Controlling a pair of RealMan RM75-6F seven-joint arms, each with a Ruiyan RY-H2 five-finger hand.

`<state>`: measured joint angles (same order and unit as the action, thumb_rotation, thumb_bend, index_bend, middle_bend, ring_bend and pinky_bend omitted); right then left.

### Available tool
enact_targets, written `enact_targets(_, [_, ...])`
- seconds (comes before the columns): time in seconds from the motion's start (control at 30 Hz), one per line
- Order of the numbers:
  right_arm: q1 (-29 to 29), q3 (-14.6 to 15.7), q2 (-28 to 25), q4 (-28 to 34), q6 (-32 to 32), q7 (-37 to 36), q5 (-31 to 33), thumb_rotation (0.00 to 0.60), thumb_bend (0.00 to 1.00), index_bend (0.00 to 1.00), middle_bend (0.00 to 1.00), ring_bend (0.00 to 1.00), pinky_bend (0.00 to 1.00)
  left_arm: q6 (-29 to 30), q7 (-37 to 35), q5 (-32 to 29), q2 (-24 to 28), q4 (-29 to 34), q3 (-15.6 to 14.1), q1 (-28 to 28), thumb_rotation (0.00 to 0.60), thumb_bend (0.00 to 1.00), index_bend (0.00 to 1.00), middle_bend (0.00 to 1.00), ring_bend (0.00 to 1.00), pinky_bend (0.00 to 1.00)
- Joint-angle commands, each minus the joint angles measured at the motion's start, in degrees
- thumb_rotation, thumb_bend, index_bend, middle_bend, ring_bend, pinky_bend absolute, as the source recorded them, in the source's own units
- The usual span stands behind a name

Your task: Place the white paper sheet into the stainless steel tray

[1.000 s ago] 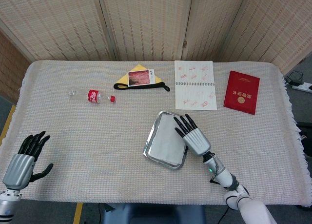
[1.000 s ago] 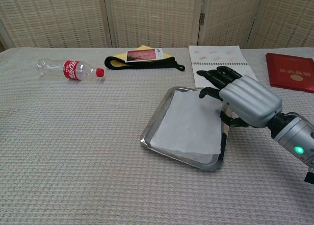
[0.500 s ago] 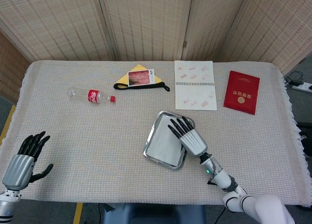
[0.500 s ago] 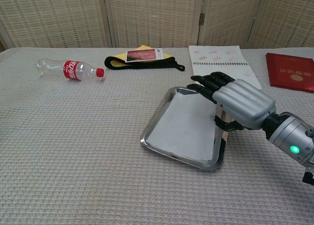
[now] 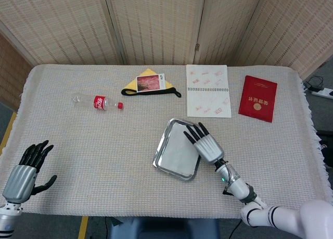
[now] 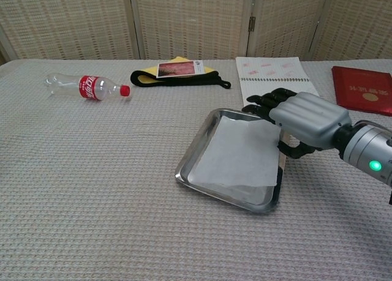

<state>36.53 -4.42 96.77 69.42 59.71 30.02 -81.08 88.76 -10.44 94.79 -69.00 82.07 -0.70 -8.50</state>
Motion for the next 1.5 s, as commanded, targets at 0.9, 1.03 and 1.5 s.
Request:
enact_targets(0.9, [10.97, -1.93, -12.75, 28.59, -4.51, 30.28, 33.04, 0.600, 0.40, 0.00, 0.00, 0.00, 0.00, 2.26, -1.63, 1.39, 1.12, 0.91, -0.10, 0.65, 0.600, 0.37, 0.09, 0.00, 0.00, 0.00])
enact_targets(1.03, [8.55, -1.04, -17.87, 31.43, -7.89, 18.37, 25.50, 0.600, 0.40, 0.00, 0.00, 0.00, 0.00, 2.41, -2.21, 1.26, 1.18, 0.79, 0.04, 0.68, 0.600, 0.37, 0.09, 0.00, 0.00, 0.00])
enact_targets(1.5, [6.24, 3.63, -31.11, 37.37, -15.18, 0.27, 18.32, 0.600, 0.57, 0.00, 0.97, 1.00, 0.94, 2.32, -0.97, 1.58, 0.75, 0.96, 0.03, 0.60, 0.600, 0.37, 0.10, 0.00, 0.00, 0.00])
